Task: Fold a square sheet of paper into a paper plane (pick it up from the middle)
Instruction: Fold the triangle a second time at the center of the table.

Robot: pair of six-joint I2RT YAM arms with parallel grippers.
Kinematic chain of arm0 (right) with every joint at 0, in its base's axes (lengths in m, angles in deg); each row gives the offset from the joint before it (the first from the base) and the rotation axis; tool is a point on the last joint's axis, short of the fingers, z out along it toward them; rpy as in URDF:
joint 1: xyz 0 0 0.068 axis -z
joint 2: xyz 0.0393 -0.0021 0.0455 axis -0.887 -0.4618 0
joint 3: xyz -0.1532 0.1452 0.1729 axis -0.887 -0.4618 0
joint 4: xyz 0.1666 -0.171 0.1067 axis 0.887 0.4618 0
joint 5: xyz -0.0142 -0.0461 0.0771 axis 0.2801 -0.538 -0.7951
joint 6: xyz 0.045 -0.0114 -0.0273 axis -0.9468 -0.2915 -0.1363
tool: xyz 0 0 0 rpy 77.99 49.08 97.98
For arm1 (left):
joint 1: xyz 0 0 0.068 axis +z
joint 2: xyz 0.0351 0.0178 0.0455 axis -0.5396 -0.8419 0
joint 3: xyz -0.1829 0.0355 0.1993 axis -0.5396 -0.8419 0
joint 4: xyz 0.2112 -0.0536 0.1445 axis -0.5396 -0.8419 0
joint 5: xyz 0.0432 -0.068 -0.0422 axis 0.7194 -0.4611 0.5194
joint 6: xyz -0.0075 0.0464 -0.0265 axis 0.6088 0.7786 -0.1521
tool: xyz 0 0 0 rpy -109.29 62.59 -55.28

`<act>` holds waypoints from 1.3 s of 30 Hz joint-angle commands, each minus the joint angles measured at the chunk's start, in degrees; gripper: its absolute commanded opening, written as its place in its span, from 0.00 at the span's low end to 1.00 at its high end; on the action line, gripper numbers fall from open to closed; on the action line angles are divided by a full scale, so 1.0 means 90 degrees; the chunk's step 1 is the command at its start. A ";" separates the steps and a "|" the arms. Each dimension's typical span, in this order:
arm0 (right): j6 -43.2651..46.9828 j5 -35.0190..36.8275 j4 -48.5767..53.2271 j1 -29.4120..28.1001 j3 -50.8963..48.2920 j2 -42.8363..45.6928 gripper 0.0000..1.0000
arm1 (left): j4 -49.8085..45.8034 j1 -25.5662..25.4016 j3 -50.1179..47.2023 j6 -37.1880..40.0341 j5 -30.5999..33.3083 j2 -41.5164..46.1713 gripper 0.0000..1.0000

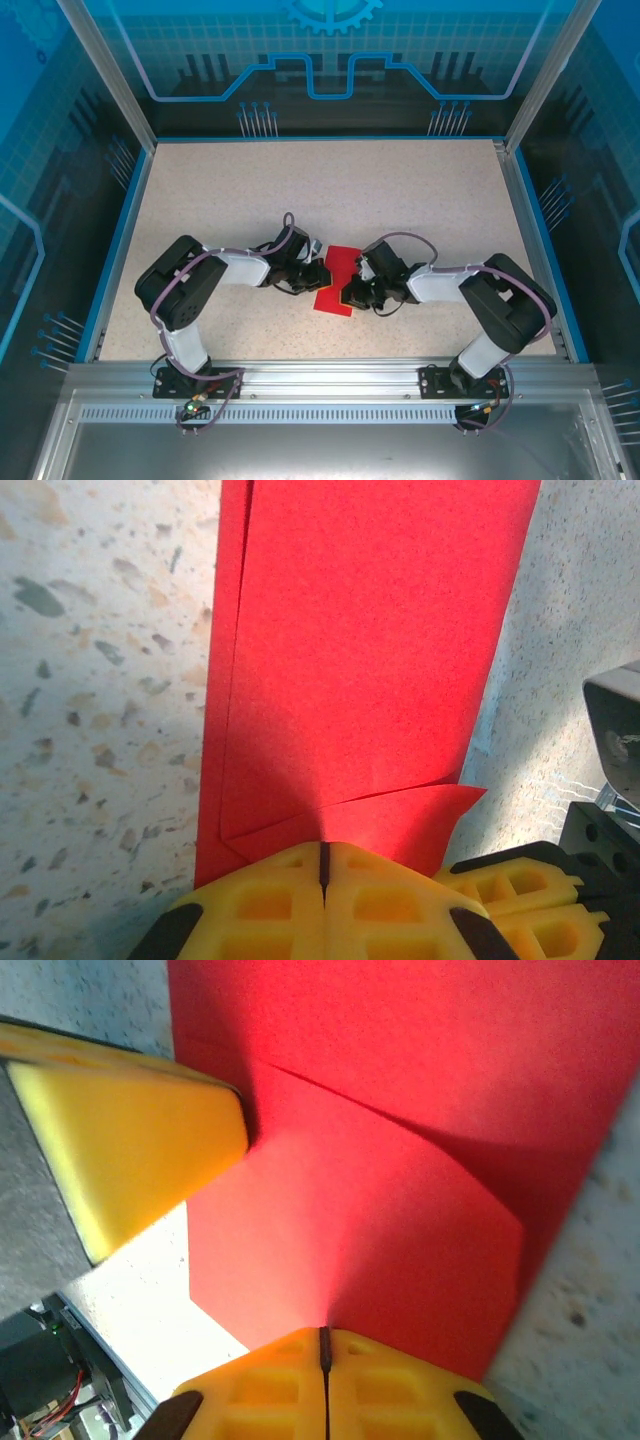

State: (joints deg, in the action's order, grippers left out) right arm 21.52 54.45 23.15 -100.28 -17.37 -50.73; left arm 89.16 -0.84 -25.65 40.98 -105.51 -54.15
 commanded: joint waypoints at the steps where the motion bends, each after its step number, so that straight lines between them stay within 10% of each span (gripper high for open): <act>1: 0.0201 -0.0012 0.0624 -0.0038 -0.0140 -0.0027 0.06 | -0.0387 -0.0009 0.0001 0.0056 0.0284 -0.0286 0.05; 39: 0.0174 0.0354 0.1093 -0.0070 -0.0512 0.1376 0.09 | -0.0522 -0.0011 0.0052 0.0105 0.0252 -0.0258 0.05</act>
State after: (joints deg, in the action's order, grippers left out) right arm 22.53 55.74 28.13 -100.47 -24.08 -41.42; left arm 88.29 -0.84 -24.91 41.00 -105.70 -54.46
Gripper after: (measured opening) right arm 0.087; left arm 0.051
